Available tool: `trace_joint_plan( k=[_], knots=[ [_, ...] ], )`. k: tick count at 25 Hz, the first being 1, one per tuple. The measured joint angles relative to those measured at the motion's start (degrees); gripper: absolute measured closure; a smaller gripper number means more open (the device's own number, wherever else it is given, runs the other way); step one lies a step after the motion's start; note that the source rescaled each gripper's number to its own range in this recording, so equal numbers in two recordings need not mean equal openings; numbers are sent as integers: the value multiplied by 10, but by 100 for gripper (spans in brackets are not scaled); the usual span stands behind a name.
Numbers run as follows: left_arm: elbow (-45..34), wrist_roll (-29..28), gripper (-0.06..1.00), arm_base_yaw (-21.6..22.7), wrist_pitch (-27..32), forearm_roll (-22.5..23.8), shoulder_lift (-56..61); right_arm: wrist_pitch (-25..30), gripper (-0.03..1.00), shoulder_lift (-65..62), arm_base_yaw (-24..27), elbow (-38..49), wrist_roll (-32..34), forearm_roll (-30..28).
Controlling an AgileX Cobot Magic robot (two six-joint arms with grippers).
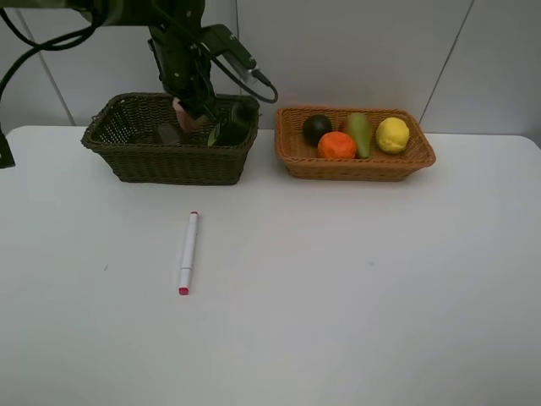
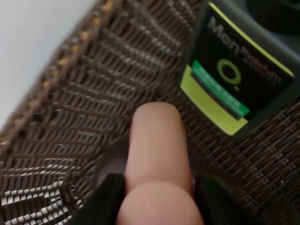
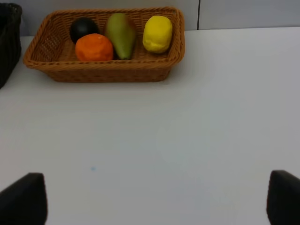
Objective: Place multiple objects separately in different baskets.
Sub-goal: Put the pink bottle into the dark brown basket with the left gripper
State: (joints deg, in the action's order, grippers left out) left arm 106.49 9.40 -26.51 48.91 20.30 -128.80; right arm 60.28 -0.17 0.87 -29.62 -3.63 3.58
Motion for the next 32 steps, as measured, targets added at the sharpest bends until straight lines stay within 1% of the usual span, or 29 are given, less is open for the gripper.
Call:
trace_joint_plan(
  k=[7, 20, 21, 22, 23, 25, 26, 28, 32],
  knots=[
    [0, 0, 52, 0, -12, -1, -10, 0, -1, 0, 0, 0, 0, 0],
    [0, 1, 52, 0, -15, -1, -10, 0, -1, 0, 0, 0, 0, 0],
    [0, 1, 49, 0, -16, -1, -10, 0, -1, 0, 0, 0, 0, 0],
    [0, 1, 40, 0, -18, -1, -10, 0, -1, 0, 0, 0, 0, 0],
    [0, 1, 28, 2, -20, -1, -10, 0, -1, 0, 0, 0, 0, 0],
    [0, 1, 8, 2, -24, 0, -10, 0, -1, 0, 0, 0, 0, 0],
    [0, 1, 2, 2, -24, 0, -10, 0, -1, 0, 0, 0, 0, 0],
    [0, 1, -3, 2, -29, 0, -10, 0, -1, 0, 0, 0, 0, 0],
    [0, 1, -5, 3, -31, 0, -10, 0, -1, 0, 0, 0, 0, 0]
  ],
)
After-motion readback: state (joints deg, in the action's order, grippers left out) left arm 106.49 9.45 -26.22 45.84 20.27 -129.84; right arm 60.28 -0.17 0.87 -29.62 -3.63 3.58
